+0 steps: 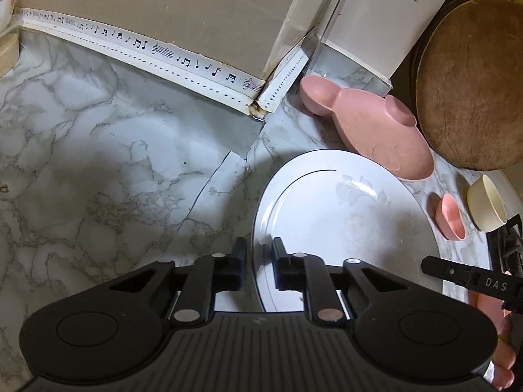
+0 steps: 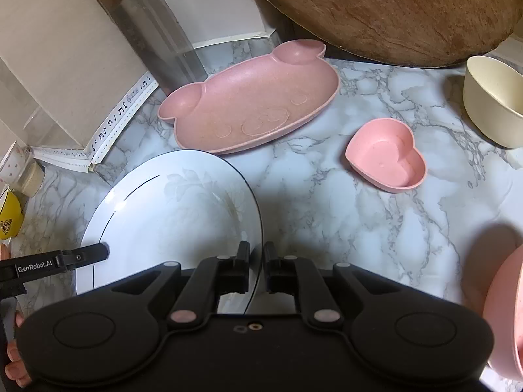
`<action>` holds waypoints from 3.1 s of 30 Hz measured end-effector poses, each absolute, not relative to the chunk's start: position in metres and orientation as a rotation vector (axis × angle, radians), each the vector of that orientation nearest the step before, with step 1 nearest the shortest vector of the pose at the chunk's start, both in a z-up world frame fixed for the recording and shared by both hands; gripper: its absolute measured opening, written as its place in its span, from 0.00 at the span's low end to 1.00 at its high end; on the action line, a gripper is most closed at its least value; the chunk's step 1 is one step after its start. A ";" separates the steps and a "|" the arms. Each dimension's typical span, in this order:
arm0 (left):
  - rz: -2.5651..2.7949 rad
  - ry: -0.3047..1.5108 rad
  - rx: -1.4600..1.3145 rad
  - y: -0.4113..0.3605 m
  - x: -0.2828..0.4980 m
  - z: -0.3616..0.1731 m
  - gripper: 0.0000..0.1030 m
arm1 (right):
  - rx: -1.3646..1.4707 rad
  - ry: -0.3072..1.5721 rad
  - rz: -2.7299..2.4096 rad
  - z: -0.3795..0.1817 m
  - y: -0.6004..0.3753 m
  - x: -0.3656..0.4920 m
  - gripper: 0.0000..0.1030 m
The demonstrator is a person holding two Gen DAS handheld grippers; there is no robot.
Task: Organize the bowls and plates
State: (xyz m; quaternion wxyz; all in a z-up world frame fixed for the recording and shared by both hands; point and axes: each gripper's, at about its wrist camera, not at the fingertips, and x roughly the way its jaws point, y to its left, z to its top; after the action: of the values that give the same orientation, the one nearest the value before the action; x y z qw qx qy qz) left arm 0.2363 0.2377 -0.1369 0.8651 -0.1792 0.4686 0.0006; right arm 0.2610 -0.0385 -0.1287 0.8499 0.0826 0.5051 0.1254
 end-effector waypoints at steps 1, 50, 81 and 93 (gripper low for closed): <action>0.003 0.981 -0.372 0.237 0.236 -0.136 0.11 | 0.167 1.063 0.263 -0.129 -0.038 0.261 0.09; 0.234 0.909 -0.346 0.317 0.154 -0.127 0.12 | 0.025 1.089 0.479 -0.135 0.065 0.224 0.16; 0.118 0.746 -0.236 0.242 0.119 -0.071 0.35 | -0.052 0.887 0.404 -0.077 0.013 0.163 0.51; 0.019 0.684 -0.201 0.180 0.104 -0.050 0.59 | -0.055 0.784 0.346 -0.044 -0.043 0.129 0.76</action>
State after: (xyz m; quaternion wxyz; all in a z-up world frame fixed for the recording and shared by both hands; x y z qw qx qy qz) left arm 0.1038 0.1800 -0.0503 0.9371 -0.0983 0.3348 0.0094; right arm 0.1285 -0.0426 -0.0445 0.9092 -0.0266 0.3801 0.1680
